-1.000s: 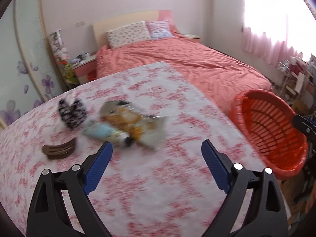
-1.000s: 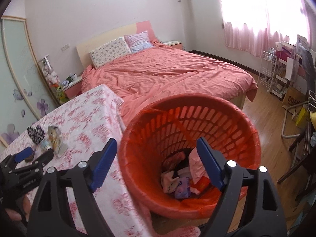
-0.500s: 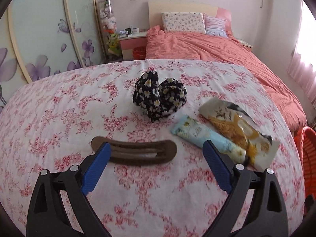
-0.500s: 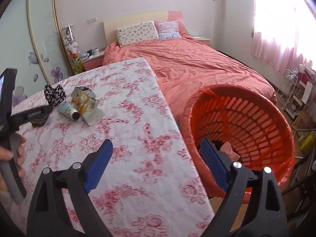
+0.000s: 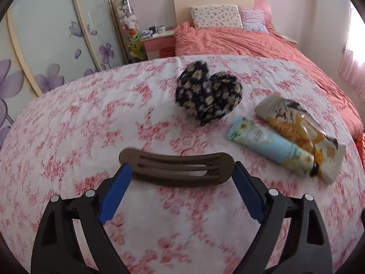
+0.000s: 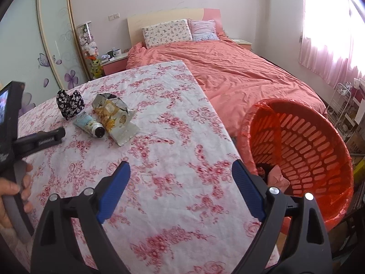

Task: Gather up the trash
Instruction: 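Grasp the brown hair clip with the left tool while the right tool grasps the snack wrapper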

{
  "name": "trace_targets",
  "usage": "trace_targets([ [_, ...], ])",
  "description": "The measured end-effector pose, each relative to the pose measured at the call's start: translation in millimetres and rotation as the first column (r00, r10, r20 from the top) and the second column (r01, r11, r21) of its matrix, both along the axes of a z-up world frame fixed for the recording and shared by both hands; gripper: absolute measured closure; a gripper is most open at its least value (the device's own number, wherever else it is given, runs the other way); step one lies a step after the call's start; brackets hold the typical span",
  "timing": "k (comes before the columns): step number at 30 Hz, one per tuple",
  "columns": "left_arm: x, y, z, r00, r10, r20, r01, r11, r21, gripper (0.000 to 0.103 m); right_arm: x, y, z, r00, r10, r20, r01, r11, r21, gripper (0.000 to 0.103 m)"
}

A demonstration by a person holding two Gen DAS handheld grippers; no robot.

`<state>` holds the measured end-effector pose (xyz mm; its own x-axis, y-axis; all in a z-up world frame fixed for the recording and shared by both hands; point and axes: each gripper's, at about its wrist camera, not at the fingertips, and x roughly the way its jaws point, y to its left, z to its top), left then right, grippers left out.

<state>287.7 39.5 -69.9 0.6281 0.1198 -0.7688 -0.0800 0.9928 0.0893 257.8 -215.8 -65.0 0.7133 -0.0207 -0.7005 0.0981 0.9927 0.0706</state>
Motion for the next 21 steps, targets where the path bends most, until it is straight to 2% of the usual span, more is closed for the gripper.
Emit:
trace_targets([
  [5, -20.8, 31.2, -2.1, 1.000, 0.002, -0.026, -0.003, 0.999, -0.043, 0.014, 28.1, 18.4, 0.0, 0.999, 0.042, 0.007, -0.042, 0.999, 0.012, 0.016],
  [8, -30.2, 43.1, -1.0, 1.000, -0.004, -0.022, 0.003, 0.998, -0.060, 0.014, 57.0, 28.3, 6.3, 0.998, 0.059, 0.012, -0.060, 0.996, 0.060, 0.028],
  [11, -33.9, 50.8, 1.6, 1.000, -0.015, -0.011, 0.014, 0.995, -0.097, 0.014, 82.3, 38.3, 11.1, 0.997, 0.079, 0.009, -0.080, 0.991, 0.104, 0.031],
  [14, -35.2, 53.3, 3.0, 1.000, -0.021, -0.004, 0.020, 0.992, -0.122, 0.014, 112.4, 55.1, 6.0, 0.992, 0.123, -0.035, -0.119, 0.987, 0.107, 0.032],
  [16, -35.8, 55.6, 4.2, 1.000, -0.018, -0.002, 0.018, 0.990, -0.143, 0.014, 127.6, 64.3, -3.5, 0.986, 0.143, -0.085, -0.137, 0.988, 0.079, 0.035],
  [18, -36.8, 56.3, 6.3, 1.000, -0.018, 0.004, 0.018, 0.985, -0.173, 0.013, 135.0, 71.1, -12.3, 0.977, 0.167, -0.132, -0.161, 0.985, 0.054, 0.052],
  [20, -37.2, 56.7, 10.2, 1.000, -0.019, 0.023, 0.023, 0.981, -0.190, 0.010, 131.8, 72.1, -15.7, 0.975, 0.176, -0.133, -0.170, 0.984, 0.059, 0.064],
  [21, -37.3, 56.2, 12.2, 0.999, -0.020, 0.034, 0.027, 0.981, -0.194, 0.010, 127.7, 69.6, -15.5, 0.977, 0.170, -0.130, -0.163, 0.985, 0.064, 0.078],
])
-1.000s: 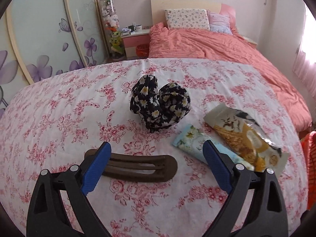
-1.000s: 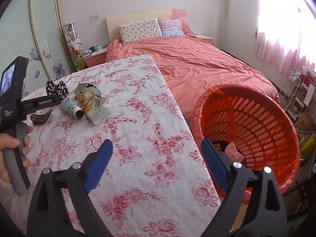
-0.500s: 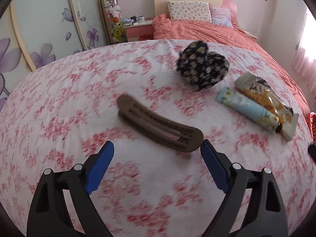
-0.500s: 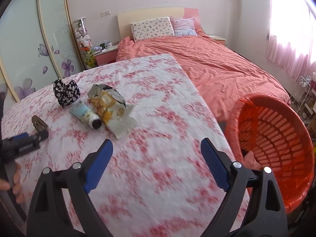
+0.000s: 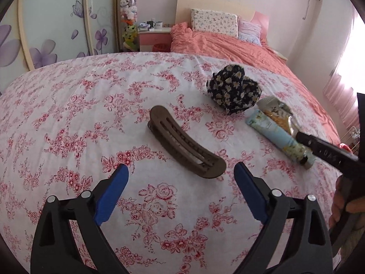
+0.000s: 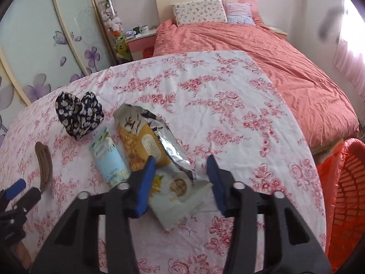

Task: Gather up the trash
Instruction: 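Grasp the brown hair clip with the left tool while the right tool grasps the snack wrapper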

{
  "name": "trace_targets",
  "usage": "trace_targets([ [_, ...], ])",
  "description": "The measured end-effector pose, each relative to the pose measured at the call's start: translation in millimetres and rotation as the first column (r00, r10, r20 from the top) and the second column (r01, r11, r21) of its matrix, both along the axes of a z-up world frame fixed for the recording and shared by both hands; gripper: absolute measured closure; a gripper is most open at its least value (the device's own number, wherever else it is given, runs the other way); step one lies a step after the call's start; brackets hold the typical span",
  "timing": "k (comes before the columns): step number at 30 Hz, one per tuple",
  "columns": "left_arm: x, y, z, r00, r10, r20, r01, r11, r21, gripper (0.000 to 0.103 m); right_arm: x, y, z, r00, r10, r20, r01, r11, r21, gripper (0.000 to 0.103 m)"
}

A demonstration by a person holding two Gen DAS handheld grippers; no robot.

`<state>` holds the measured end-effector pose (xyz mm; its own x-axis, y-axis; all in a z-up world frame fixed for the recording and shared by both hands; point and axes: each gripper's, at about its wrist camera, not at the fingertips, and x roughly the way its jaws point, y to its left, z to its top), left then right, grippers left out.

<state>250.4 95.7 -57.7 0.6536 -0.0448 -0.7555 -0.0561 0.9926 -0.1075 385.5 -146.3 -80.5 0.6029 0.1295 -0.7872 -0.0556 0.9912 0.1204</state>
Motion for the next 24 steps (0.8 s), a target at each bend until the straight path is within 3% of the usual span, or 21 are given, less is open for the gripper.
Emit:
trace_targets([
  [3, 4.5, -2.9, 2.4, 1.000, 0.014, 0.007, -0.014, 1.000, 0.014, 0.010, -10.8, -9.7, -1.6, 1.000, -0.025, -0.008, 0.025, 0.999, 0.023, 0.091],
  [11, 32.7, -11.4, -10.6, 0.993, 0.100, -0.060, -0.094, 0.991, 0.096, 0.011, -42.1, -27.0, 5.0, 0.994, -0.105, -0.008, 0.105, 0.994, 0.028, 0.091],
  [13, 32.6, -9.3, -17.6, 0.992, 0.092, -0.090, -0.083, 0.992, 0.098, 0.019, -48.3, -27.1, 8.8, 0.995, -0.102, -0.001, 0.102, 0.995, 0.024, 0.090],
  [14, 28.8, -8.8, -18.4, 0.993, 0.086, -0.083, -0.077, 0.991, 0.107, 0.019, -50.2, -26.6, 10.4, 0.995, -0.100, 0.004, 0.100, 0.995, 0.022, 0.088],
  [16, 21.0, -4.7, -19.2, 0.995, 0.063, -0.074, -0.055, 0.992, 0.115, 0.020, -51.9, -24.4, 12.3, 0.996, -0.091, 0.006, 0.091, 0.995, 0.030, 0.067],
  [17, 16.8, -0.1, -19.2, 0.996, 0.057, -0.074, -0.048, 0.992, 0.115, 0.020, -51.6, -23.4, 13.0, 0.996, -0.088, 0.012, 0.088, 0.996, 0.034, 0.051],
  [18, 14.3, 3.5, -19.2, 0.996, 0.054, -0.074, -0.046, 0.993, 0.112, 0.021, -50.9, -20.8, 13.0, 0.996, -0.084, 0.021, 0.084, 0.996, 0.031, 0.044],
  [24, 5.6, 25.1, -18.0, 0.996, 0.064, -0.064, -0.058, 0.994, 0.092, 0.021, -32.7, -8.2, -1.4, 0.997, -0.079, -0.012, 0.078, 0.997, -0.013, 0.038],
])
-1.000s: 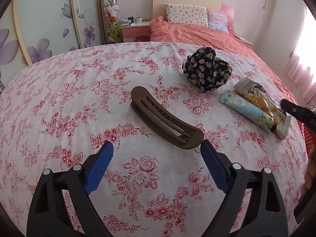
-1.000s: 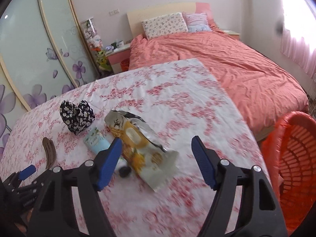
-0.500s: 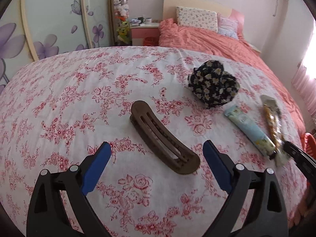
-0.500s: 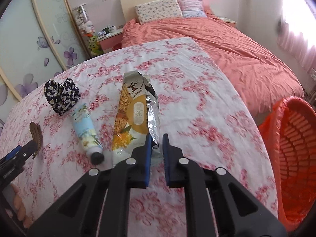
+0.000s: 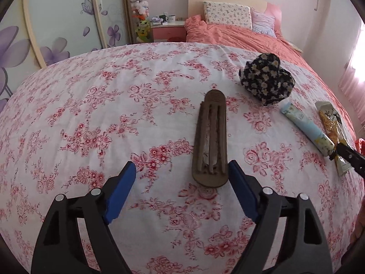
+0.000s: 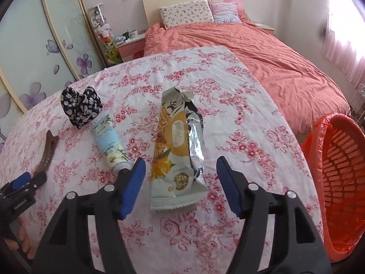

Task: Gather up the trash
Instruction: 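Grasp the brown hair clip with the left tool while the right tool grasps the snack wrapper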

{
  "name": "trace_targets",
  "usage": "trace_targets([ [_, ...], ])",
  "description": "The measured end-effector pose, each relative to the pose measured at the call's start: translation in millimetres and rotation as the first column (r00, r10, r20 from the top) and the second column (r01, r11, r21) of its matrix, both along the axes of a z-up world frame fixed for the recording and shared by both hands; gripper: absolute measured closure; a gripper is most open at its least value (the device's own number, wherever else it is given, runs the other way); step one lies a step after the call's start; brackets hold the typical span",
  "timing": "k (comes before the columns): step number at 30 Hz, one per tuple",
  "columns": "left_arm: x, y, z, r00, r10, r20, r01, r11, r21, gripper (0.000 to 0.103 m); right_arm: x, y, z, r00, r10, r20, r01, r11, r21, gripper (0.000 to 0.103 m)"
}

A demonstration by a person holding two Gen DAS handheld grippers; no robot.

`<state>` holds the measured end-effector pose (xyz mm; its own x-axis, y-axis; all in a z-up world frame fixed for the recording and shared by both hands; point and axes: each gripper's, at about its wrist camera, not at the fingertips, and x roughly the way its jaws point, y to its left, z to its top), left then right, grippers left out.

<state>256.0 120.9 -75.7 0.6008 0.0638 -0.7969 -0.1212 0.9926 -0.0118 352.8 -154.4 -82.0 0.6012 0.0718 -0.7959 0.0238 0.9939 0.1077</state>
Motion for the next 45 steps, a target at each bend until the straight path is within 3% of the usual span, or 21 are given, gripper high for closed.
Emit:
trace_targets([
  [5, 9.5, -6.7, 1.6, 1.000, -0.003, 0.013, 0.003, 1.000, -0.011, 0.021, 10.7, 5.6, -3.9, 1.000, -0.005, 0.016, 0.006, 0.999, -0.045, 0.034],
  [7, 16.5, -12.0, 0.5, 1.000, -0.005, 0.012, 0.005, 1.000, -0.001, 0.030, 13.8, 5.9, -3.6, 1.000, -0.009, 0.019, 0.010, 0.999, -0.054, 0.042],
  [8, 19.0, -14.1, 0.4, 1.000, -0.001, 0.015, 0.000, 1.000, 0.013, 0.031, 14.5, 5.6, -3.2, 1.000, -0.012, 0.021, 0.013, 0.998, -0.062, 0.054],
  [9, 20.9, -15.5, 0.5, 1.000, -0.002, 0.016, 0.002, 1.000, 0.018, 0.036, 14.1, 4.7, -3.0, 1.000, -0.013, 0.021, 0.014, 0.997, -0.071, 0.060],
  [13, 19.8, -17.9, 1.6, 0.999, -0.027, 0.029, 0.026, 0.999, 0.026, 0.063, 0.5, -4.0, -2.8, 1.000, -0.004, 0.023, 0.005, 0.999, -0.052, 0.063],
  [16, 7.4, -20.3, 2.0, 0.997, -0.074, 0.031, 0.073, 0.997, 0.029, 0.070, -17.4, -8.9, -1.9, 1.000, 0.004, 0.018, -0.003, 0.999, -0.035, 0.064],
  [23, -30.8, -25.7, 1.2, 0.989, -0.145, 0.032, 0.144, 0.989, 0.026, 0.069, -59.5, -8.8, -1.3, 0.999, 0.043, 0.022, -0.042, 0.998, -0.039, 0.061],
  [31, 0.5, -20.5, 2.0, 0.999, -0.045, 0.023, 0.045, 0.999, -0.012, 0.052, -45.4, 0.3, -3.0, 1.000, -0.011, 0.023, 0.012, 0.999, -0.051, 0.052],
  [36, 9.8, -24.0, 0.7, 0.999, -0.039, 0.028, 0.039, 0.999, 0.010, 0.051, -41.1, 5.7, -4.3, 1.000, -0.009, 0.011, 0.010, 0.995, -0.097, 0.046],
  [45, 9.6, -24.1, -0.4, 0.999, -0.035, 0.024, 0.034, 0.999, 0.025, 0.051, -40.5, 6.7, -5.8, 1.000, -0.003, 0.006, 0.003, 0.995, -0.100, 0.041],
])
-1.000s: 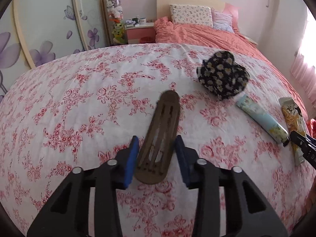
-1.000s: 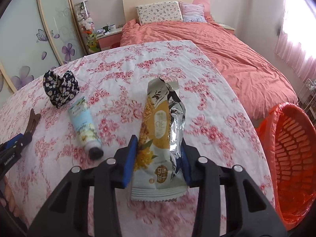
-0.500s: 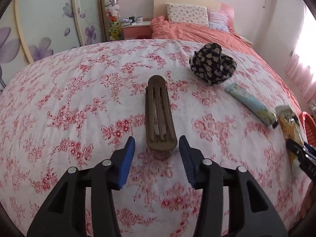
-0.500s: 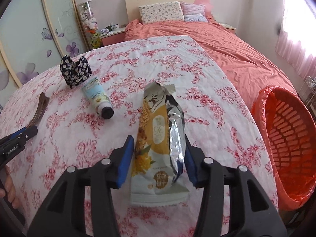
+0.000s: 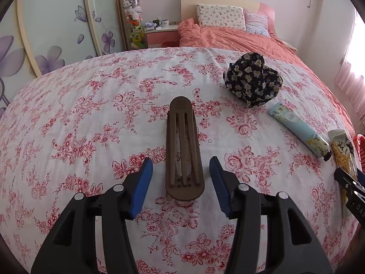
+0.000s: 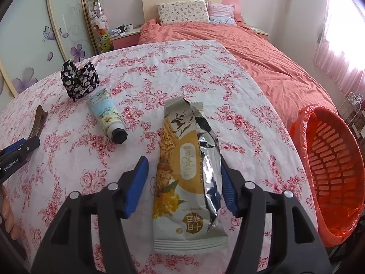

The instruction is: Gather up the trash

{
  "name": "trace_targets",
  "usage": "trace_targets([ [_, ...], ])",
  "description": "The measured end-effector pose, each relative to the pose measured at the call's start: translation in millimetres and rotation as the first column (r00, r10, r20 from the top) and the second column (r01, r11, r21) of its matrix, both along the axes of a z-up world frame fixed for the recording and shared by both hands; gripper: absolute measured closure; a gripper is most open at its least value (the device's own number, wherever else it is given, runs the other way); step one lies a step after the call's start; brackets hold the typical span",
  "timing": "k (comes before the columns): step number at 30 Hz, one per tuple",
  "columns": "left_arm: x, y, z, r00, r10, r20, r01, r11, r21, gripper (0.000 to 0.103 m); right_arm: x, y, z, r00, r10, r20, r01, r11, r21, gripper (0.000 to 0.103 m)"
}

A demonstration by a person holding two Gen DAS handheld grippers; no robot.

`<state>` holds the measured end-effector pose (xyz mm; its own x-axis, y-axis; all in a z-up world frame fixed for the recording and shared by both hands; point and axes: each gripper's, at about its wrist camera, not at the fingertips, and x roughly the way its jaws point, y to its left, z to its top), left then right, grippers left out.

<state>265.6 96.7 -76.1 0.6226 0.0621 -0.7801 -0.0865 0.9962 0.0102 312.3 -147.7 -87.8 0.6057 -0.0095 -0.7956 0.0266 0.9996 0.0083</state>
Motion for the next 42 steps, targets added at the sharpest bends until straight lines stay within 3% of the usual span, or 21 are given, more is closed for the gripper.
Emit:
trace_targets([
  [17, 0.3, -1.5, -0.1, 1.000, 0.015, -0.002, -0.015, 1.000, 0.006, 0.049, 1.9, -2.3, -2.2, 1.000, -0.016, -0.011, 0.016, 1.000, -0.002, 0.027],
  [28, 1.8, -0.9, 0.3, 1.000, -0.014, -0.001, 0.014, 1.000, 0.005, 0.049, 2.1, -1.3, -2.2, 1.000, 0.002, -0.008, -0.002, 1.000, -0.014, 0.026],
  [32, 7.1, 2.5, 0.2, 1.000, -0.026, 0.000, 0.026, 1.000, 0.004, 0.049, 0.0, -4.1, -1.7, 1.000, 0.016, 0.000, -0.016, 1.000, -0.004, 0.035],
  [34, 9.8, 1.2, 0.3, 1.000, -0.022, 0.001, 0.022, 1.000, 0.005, 0.056, -0.6, -7.0, -0.7, 1.000, -0.005, 0.008, 0.005, 1.000, 0.001, 0.043],
  [36, 12.6, -1.2, 0.8, 1.000, -0.024, 0.005, 0.024, 1.000, 0.008, 0.065, -1.1, -6.1, 0.9, 1.000, 0.004, 0.016, -0.004, 1.000, 0.007, 0.061],
  [37, 14.4, -2.8, 1.1, 1.000, -0.029, 0.006, 0.029, 1.000, 0.011, 0.069, -0.7, -5.4, 1.3, 1.000, 0.010, 0.016, -0.010, 1.000, 0.005, 0.062],
  [42, 16.9, -4.3, 1.5, 0.999, -0.040, 0.008, 0.040, 0.999, 0.009, 0.069, -3.9, -3.3, 3.1, 0.999, 0.027, 0.023, -0.027, 1.000, 0.014, 0.071],
])
